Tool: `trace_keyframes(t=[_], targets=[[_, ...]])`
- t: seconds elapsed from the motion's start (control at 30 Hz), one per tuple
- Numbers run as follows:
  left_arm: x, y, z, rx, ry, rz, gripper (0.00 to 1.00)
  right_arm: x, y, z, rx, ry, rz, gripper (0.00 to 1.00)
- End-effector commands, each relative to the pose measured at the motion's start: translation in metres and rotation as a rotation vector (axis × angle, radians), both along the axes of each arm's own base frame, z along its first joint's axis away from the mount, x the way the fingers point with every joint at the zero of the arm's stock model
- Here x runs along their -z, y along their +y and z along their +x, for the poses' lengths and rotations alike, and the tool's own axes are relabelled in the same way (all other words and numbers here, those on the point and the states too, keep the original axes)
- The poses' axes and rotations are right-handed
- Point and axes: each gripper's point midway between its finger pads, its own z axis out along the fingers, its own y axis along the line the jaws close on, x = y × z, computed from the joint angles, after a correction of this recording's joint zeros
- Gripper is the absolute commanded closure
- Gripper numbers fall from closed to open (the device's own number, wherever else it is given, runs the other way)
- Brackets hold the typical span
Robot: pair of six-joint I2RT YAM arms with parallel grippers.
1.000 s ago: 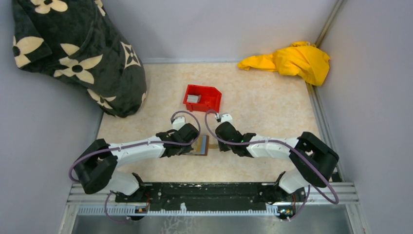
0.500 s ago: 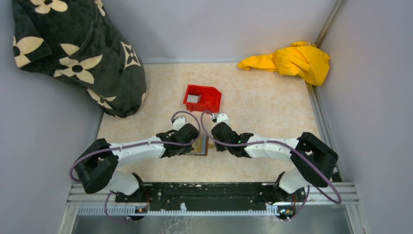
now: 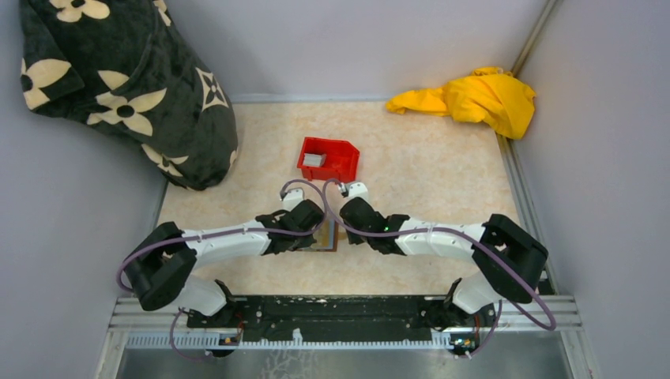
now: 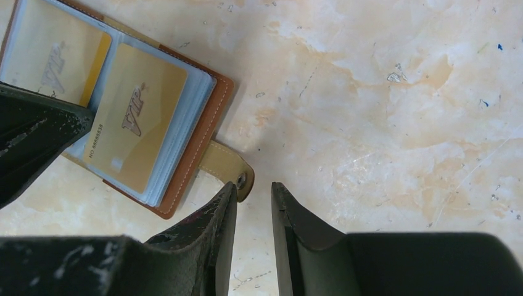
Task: Put the credit cards into the card holder
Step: Insert the credit card into the card holder.
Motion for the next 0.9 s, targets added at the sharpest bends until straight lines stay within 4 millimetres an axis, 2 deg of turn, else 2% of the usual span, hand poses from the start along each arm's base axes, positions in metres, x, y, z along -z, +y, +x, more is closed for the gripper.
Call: trace_keyframes(t=[0.0, 0.2, 0.43, 0.73, 0.87], targets=[[-0.005, -0.006, 0.009, 0.01, -0.013, -0.009, 0.99, -0.021, 0.017, 0.01, -0.008, -0.053, 0.03, 0.71], [-0.009, -0.008, 0.015, 0.007, -0.029, -0.007, 0.99, -0.021, 0.018, 0.011, -0.008, -0.052, 0.023, 0.71], [-0.012, 0.008, 0.019, -0.041, -0.056, 0.011, 0.98, -0.028, 0.024, 0.015, -0.012, -0.066, 0.037, 0.71], [-0.014, 0.013, 0.022, -0.053, -0.079, -0.038, 0.99, -0.039, 0.043, 0.011, -0.047, -0.094, 0.055, 0.72], [-0.011, 0.013, 0.022, -0.051, -0.076, -0.054, 0.99, -0.037, 0.056, 0.007, -0.072, -0.086, 0.06, 0.73]])
